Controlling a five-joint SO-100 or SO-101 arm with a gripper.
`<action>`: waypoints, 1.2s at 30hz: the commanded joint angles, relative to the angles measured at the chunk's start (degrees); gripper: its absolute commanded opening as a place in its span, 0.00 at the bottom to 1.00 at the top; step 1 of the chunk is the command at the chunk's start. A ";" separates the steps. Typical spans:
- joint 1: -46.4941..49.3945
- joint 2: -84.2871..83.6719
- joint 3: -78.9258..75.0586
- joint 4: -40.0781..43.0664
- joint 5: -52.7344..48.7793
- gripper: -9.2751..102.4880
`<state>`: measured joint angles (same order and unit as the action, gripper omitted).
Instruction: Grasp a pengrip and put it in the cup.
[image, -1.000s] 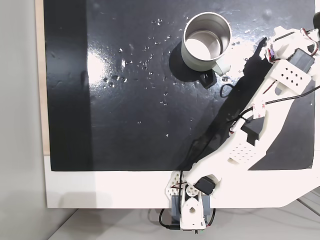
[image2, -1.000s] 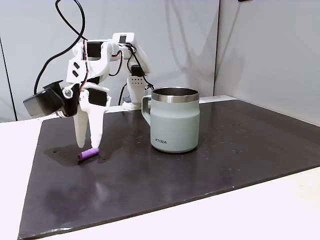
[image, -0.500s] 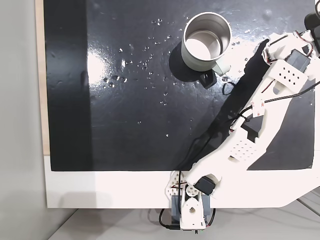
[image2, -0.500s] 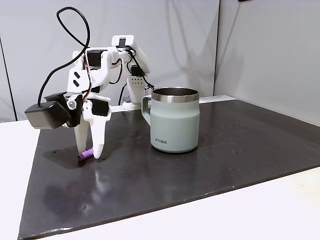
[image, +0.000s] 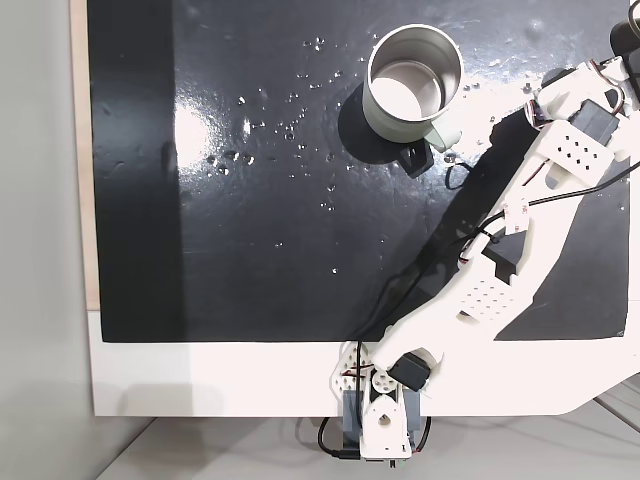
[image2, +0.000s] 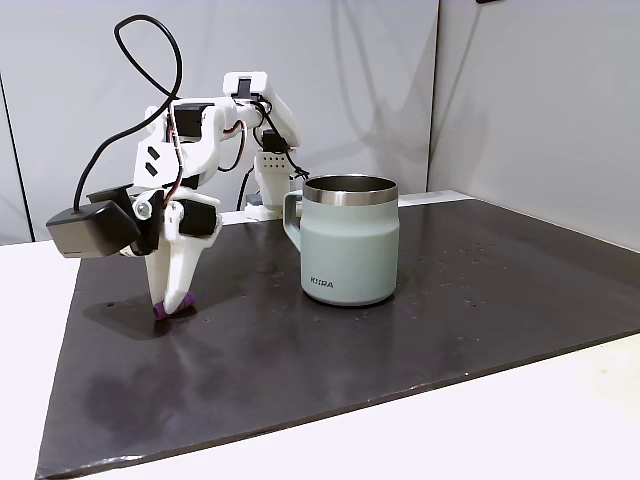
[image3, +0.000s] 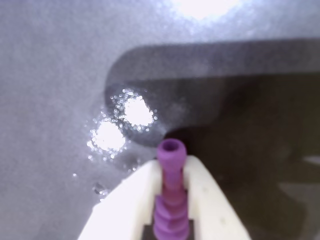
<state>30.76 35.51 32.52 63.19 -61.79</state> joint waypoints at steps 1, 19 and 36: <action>0.79 0.18 0.09 -0.70 -1.05 0.08; -4.92 31.20 9.40 11.95 3.52 0.08; -14.06 39.99 6.59 12.66 33.05 0.08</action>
<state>19.60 72.25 43.33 75.23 -35.24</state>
